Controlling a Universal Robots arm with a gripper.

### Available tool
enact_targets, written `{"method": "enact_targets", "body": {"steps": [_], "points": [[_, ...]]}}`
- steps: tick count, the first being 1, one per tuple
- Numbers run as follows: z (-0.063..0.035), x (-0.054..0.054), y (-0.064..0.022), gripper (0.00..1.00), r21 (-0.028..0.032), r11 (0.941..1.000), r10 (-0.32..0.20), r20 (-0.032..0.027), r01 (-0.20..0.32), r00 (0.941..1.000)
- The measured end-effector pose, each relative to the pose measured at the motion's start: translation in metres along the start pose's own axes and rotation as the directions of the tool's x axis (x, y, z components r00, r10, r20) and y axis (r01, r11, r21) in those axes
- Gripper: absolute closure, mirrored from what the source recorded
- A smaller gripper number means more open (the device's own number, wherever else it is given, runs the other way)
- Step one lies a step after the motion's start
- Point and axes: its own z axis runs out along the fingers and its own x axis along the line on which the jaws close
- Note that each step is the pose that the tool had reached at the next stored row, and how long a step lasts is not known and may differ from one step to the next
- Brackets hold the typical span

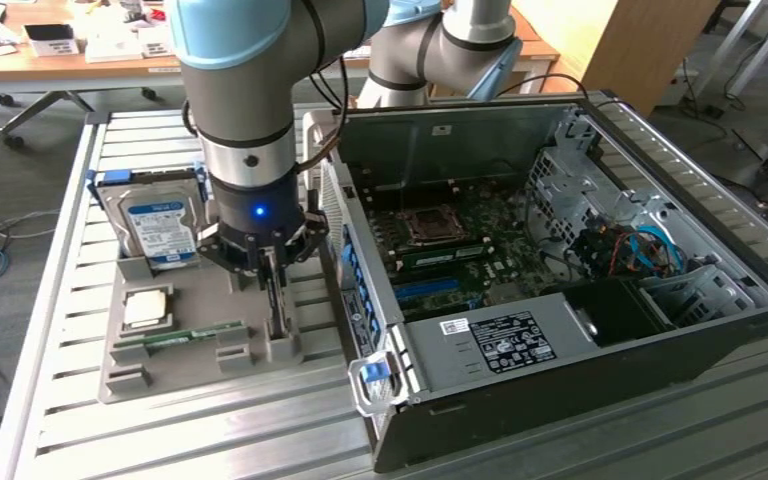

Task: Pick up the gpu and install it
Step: 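Pick up the gpu and move the gpu toward the slot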

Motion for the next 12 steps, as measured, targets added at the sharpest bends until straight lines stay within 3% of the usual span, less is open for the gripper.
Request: {"method": "enact_targets", "body": {"steps": [12], "points": [[-0.0247,-0.001,0.0011,0.73,0.0001,1.0,0.0,0.0,0.0,1.0]]}}
